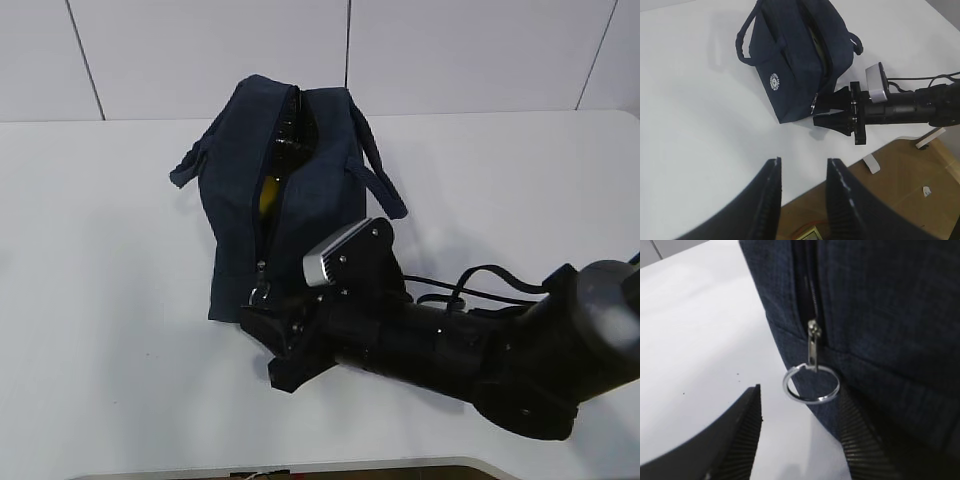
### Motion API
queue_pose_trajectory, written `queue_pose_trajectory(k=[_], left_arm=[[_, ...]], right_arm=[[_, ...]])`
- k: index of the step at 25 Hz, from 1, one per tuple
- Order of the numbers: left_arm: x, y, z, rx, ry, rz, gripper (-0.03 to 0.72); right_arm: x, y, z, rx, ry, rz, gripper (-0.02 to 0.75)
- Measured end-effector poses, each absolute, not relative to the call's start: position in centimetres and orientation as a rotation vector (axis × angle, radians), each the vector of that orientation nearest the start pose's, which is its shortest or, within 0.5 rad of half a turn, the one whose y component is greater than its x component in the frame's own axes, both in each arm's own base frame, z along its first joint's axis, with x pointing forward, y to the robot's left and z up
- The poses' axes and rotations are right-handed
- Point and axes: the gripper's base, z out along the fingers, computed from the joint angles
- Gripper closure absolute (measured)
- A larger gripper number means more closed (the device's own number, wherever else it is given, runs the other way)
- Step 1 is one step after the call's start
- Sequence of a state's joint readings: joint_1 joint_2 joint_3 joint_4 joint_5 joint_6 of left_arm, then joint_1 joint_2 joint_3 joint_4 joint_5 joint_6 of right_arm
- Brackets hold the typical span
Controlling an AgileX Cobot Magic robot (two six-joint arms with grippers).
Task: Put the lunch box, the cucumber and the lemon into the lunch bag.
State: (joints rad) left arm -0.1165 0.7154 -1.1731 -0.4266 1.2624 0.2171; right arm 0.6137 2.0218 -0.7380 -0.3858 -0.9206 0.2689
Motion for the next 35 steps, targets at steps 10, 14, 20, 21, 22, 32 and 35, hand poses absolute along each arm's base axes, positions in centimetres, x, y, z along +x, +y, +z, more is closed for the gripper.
queue_pose_trajectory(k=[10, 14, 20, 21, 22, 32, 35], left_arm=[[7.50, -4.49, 43.29, 0.433, 2.194, -0.476, 0.470], [7.50, -4.49, 43.29, 0.433, 2.194, -0.476, 0.469], [7.50, -4.49, 43.29, 0.433, 2.194, -0.476, 0.469], [7.50, -4.49, 43.29, 0.433, 2.194, -0.476, 0.469], [7.50, -4.49, 43.29, 0.433, 2.194, -0.476, 0.469], [7.50, -4.49, 43.29, 0.433, 2.194, -0.476, 0.469], [7.50, -4.49, 43.29, 0.433, 2.194, -0.476, 0.469]], right_arm=[[27.71, 23.29, 10.63, -0.797, 1.730, 0.749, 0.331], [27.73, 23.34, 10.44, -0.796, 1.730, 0.755, 0.331], [27.73, 23.36, 10.50, -0.794, 1.723, 0.759, 0.332], [27.73, 23.36, 10.51, -0.793, 1.722, 0.760, 0.332], [27.73, 23.36, 10.51, -0.793, 1.722, 0.760, 0.332], [27.86, 23.27, 10.21, -0.766, 1.737, 0.755, 0.348], [27.93, 23.22, 10.22, -0.754, 1.740, 0.752, 0.407]])
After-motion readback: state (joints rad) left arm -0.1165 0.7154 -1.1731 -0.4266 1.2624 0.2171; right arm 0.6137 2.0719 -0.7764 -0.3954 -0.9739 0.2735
